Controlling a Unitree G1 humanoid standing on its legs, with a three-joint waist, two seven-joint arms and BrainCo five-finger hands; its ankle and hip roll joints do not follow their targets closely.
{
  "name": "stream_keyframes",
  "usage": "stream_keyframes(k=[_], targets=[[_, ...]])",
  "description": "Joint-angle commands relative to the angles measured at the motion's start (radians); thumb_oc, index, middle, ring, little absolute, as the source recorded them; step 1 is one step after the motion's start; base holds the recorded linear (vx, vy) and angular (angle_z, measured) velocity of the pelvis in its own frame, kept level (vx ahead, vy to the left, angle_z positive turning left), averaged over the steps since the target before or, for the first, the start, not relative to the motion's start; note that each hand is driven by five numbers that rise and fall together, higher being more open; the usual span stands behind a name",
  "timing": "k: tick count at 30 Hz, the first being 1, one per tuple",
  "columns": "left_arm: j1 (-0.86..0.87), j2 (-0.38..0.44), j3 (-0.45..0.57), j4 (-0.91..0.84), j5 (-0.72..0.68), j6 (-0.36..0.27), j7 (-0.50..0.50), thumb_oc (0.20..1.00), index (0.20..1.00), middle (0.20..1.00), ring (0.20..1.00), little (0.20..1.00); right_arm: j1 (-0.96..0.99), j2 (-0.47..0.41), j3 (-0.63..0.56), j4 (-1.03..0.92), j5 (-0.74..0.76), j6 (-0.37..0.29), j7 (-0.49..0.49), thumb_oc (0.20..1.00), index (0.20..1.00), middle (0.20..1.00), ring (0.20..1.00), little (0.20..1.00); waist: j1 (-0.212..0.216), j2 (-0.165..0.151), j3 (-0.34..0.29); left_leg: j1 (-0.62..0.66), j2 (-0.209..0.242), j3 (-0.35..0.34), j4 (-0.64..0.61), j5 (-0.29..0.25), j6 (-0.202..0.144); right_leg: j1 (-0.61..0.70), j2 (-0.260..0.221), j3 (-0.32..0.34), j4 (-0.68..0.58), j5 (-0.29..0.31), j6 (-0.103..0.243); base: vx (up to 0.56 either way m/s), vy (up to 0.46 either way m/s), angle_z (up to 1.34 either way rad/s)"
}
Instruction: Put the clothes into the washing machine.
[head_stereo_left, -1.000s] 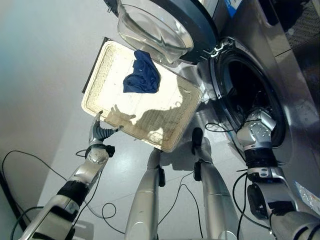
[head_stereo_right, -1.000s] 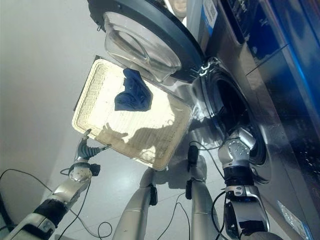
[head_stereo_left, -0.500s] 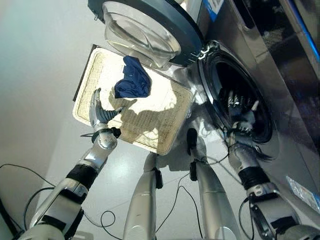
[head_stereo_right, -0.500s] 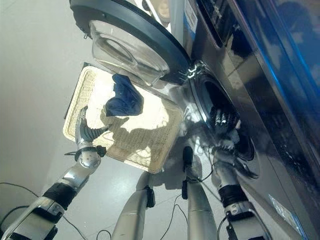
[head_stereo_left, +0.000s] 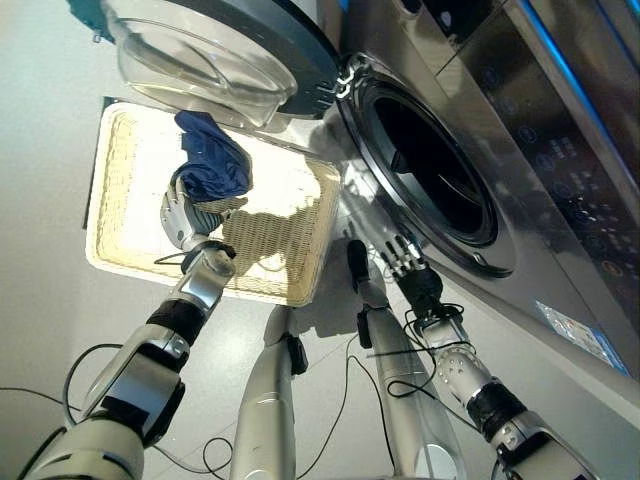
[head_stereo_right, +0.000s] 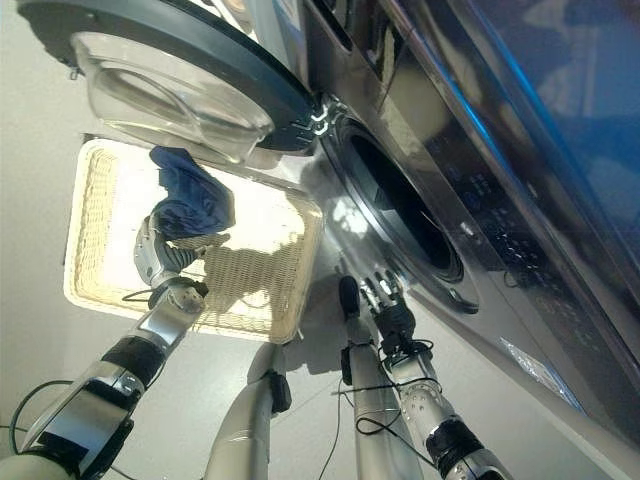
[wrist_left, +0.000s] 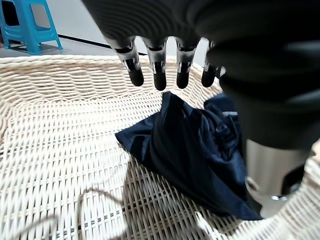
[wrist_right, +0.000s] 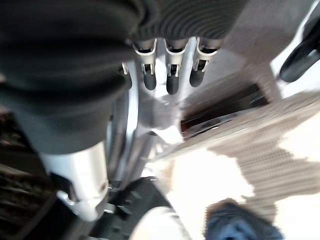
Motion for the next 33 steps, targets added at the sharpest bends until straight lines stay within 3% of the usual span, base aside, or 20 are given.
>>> stream_keyframes(k=[1, 3, 4, 5, 6, 14, 17, 18, 21, 22, 23, 24, 29, 33], targets=[[-0.02, 0.071, 0.044, 0.039, -0.024, 0.075, 0.023, 1.0, 1.0, 1.0, 1.0, 1.0, 0.041, -0.015, 0.009, -0.088, -0.116, 0.016, 0.029, 1.0, 1.0, 1.0, 1.0, 1.0, -0.009, -0.059, -0.011, -0.07, -0.05, 0.007, 0.175, -0.074, -0.038, 0.039, 0.034, -0.053, -0.123, 0.09, 0.048, 0.04, 0.057, -0.1], [-0.038, 0.09, 0.04, 0.066, -0.04, 0.1, 0.034, 1.0, 1.0, 1.0, 1.0, 1.0, 0.061, -0.033, 0.024, -0.106, -0.138, 0.02, 0.04, 1.0, 1.0, 1.0, 1.0, 1.0, -0.016, -0.071, -0.011, -0.059, -0.038, 0.004, 0.196, -0.112, -0.048, 0.049, 0.039, -0.051, -0.119, 0.064, 0.054, 0.05, 0.045, -0.01], [-0.058, 0.099, 0.045, 0.073, -0.047, 0.106, 0.039, 1.0, 1.0, 1.0, 1.0, 1.0, 0.052, -0.039, 0.021, -0.112, -0.146, 0.021, 0.043, 1.0, 1.0, 1.0, 1.0, 1.0, -0.023, -0.078, -0.011, -0.091, -0.039, 0.019, 0.196, -0.086, -0.041, 0.017, 0.034, -0.051, -0.123, 0.091, 0.049, 0.09, 0.055, -0.05], [-0.081, 0.122, 0.047, 0.104, -0.079, 0.133, 0.055, 1.0, 1.0, 1.0, 1.0, 1.0, 0.082, -0.059, 0.031, -0.124, -0.153, 0.012, 0.06, 1.0, 1.0, 1.0, 1.0, 1.0, -0.03, -0.089, -0.011, -0.081, -0.025, 0.013, 0.22, -0.125, -0.05, 0.025, 0.041, -0.048, -0.115, 0.063, 0.055, 0.04, 0.046, -0.12], [-0.104, 0.138, 0.046, 0.119, -0.1, 0.145, 0.069, 1.0, 1.0, 1.0, 1.0, 1.0, 0.093, -0.071, 0.033, -0.132, -0.146, 0.005, 0.071, 1.0, 1.0, 1.0, 1.0, 1.0, -0.036, -0.096, -0.011, -0.099, -0.019, 0.013, 0.231, -0.129, -0.05, 0.008, 0.043, -0.046, -0.111, 0.062, 0.055, 0.09, 0.053, -0.13], [-0.203, 0.18, 0.04, 0.188, -0.133, 0.163, 0.115, 1.0, 1.0, 1.0, 1.0, 1.0, 0.138, -0.105, 0.027, -0.167, -0.112, -0.017, 0.104, 1.0, 1.0, 1.0, 1.0, 1.0, -0.067, -0.125, -0.011, -0.181, -0.007, 0.009, 0.287, -0.158, -0.045, -0.077, 0.054, -0.032, -0.094, 0.066, 0.056, 0.03, 0.016, 0.0], [-0.267, 0.2, 0.028, 0.22, -0.168, 0.123, 0.162, 1.0, 1.0, 1.0, 1.0, 1.0, 0.135, -0.105, 0.023, -0.171, -0.08, -0.019, 0.111, 1.0, 1.0, 1.0, 1.0, 1.0, -0.08, -0.141, -0.011, -0.232, -0.003, -0.001, 0.328, -0.182, -0.04, -0.122, 0.057, -0.027, -0.085, 0.07, 0.054, 0.04, 0.025, 0.08], [-0.289, 0.203, 0.032, 0.224, -0.187, 0.061, 0.196, 1.0, 1.0, 1.0, 1.0, 1.0, 0.131, -0.104, 0.024, -0.173, -0.074, -0.017, 0.107, 1.0, 1.0, 1.0, 1.0, 1.0, -0.084, -0.148, -0.011, -0.25, -0.005, -0.008, 0.343, -0.192, -0.038, -0.138, 0.059, -0.023, -0.082, 0.071, 0.055, 0.04, 0.038, 0.09], [-0.332, 0.205, 0.036, 0.234, -0.212, -0.028, 0.234, 1.0, 1.0, 1.0, 1.0, 1.0, 0.127, -0.1, 0.03, -0.174, -0.066, -0.013, 0.108, 1.0, 1.0, 1.0, 1.0, 1.0, -0.092, -0.159, -0.011, -0.281, -0.007, -0.017, 0.363, -0.204, -0.034, -0.163, 0.066, -0.018, -0.075, 0.072, 0.054, 0.03, 0.038, 0.05], [-0.352, 0.207, 0.038, 0.236, -0.211, -0.072, 0.247, 0.58, 0.58, 0.58, 0.58, 0.58, 0.127, -0.099, 0.032, -0.172, -0.063, -0.012, 0.113, 1.0, 1.0, 1.0, 1.0, 1.0, -0.094, -0.163, -0.011, -0.291, -0.01, -0.022, 0.363, -0.207, -0.031, -0.171, 0.071, -0.015, -0.075, 0.073, 0.052, 0.02, 0.026, 0.04], [-0.362, 0.208, 0.04, 0.235, -0.206, -0.09, 0.248, 0.523, 0.523, 0.523, 0.523, 0.523, 0.128, -0.1, 0.033, -0.17, -0.059, -0.01, 0.117, 1.0, 1.0, 1.0, 1.0, 1.0, -0.095, -0.165, -0.011, -0.297, -0.012, -0.026, 0.363, -0.209, -0.03, -0.177, 0.073, -0.013, -0.076, 0.074, 0.051, 0.03, 0.036, 0.02], [-0.383, 0.209, 0.039, 0.229, -0.204, -0.13, 0.238, 0.2, 0.2, 0.2, 0.2, 0.2, 0.133, -0.101, 0.036, -0.166, -0.05, -0.006, 0.133, 1.0, 1.0, 1.0, 1.0, 1.0, -0.098, -0.172, -0.011, -0.314, -0.018, -0.036, 0.367, -0.213, -0.028, -0.191, 0.08, -0.008, -0.072, 0.075, 0.052, 0.0, 0.0, 0.0], [-0.42, 0.194, 0.021, 0.216, -0.212, -0.168, 0.173, 0.2, 0.2, 0.2, 0.2, 0.2, 0.137, -0.092, 0.04, -0.156, -0.044, 0.009, 0.159, 1.0, 1.0, 1.0, 1.0, 1.0, -0.101, -0.183, -0.011, -0.34, -0.036, -0.058, 0.356, -0.21, -0.021, -0.218, 0.097, 0.0, -0.063, 0.077, 0.05, 0.0, 0.019, 0.02], [-0.463, 0.192, -0.01, 0.23, -0.178, -0.163, 0.142, 0.2, 0.2, 0.2, 0.2, 0.2, 0.125, -0.085, 0.045, -0.148, -0.048, 0.013, 0.167, 1.0, 1.0, 1.0, 1.0, 1.0, -0.101, -0.189, -0.011, -0.339, -0.045, -0.069, 0.347, -0.21, -0.017, -0.216, 0.101, 0.001, -0.068, 0.078, 0.05, -0.01, 0.02, 0.05]])
